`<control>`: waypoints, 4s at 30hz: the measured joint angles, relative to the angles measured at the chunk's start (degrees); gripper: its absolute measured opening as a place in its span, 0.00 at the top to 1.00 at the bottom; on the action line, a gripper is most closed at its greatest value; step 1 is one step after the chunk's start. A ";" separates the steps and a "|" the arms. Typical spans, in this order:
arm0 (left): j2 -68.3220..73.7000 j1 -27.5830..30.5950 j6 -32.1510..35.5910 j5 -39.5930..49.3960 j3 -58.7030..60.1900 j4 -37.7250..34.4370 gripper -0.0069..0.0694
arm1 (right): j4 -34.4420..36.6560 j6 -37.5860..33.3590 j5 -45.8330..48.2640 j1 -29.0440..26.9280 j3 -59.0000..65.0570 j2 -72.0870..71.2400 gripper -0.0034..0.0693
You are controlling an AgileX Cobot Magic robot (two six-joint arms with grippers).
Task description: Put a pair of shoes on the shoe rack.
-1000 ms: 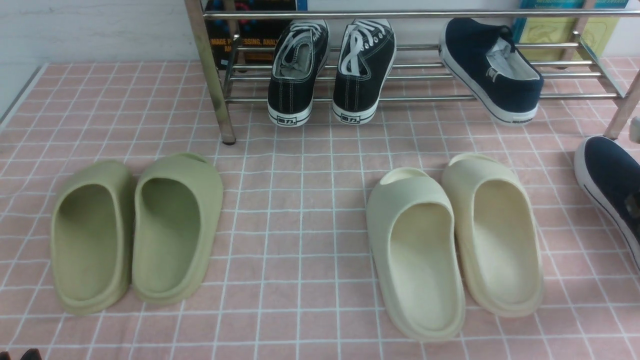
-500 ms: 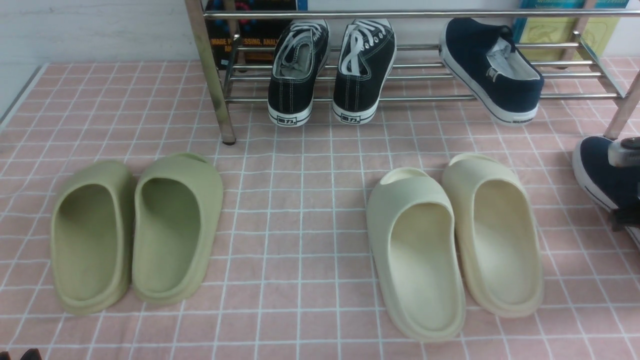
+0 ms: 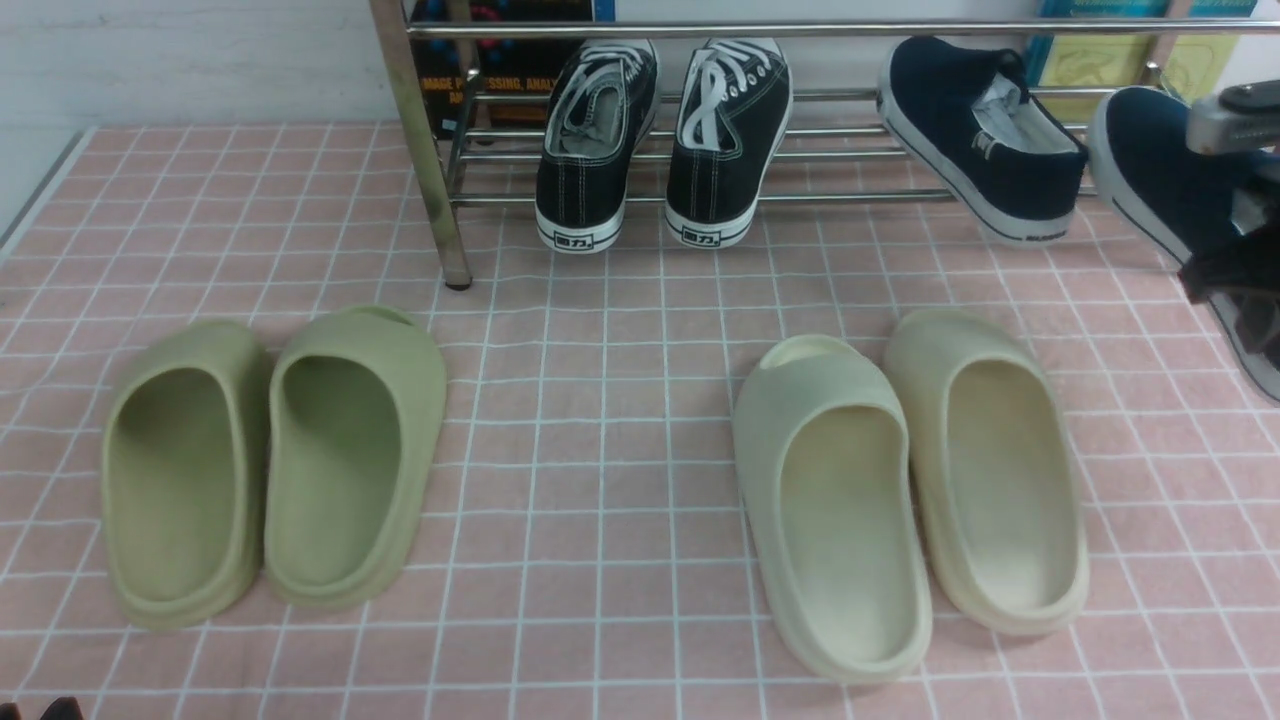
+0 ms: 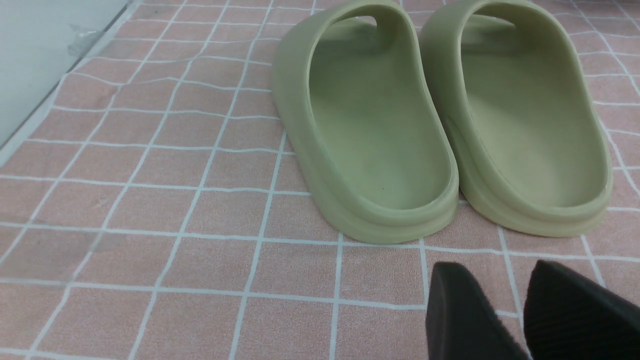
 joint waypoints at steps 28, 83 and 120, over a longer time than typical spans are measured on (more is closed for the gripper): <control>0.00 0.00 0.00 0.02 0.00 0.39 0.60 | 3.08 -10.69 12.03 0.00 -50.42 36.16 0.93; 0.00 0.00 0.00 0.13 0.00 1.54 0.60 | 7.74 -8.94 7.83 -0.18 -7.46 -15.24 0.98; 0.00 0.00 0.00 0.13 0.00 1.71 0.60 | 14.73 -8.96 -13.93 -0.18 33.50 -67.98 0.97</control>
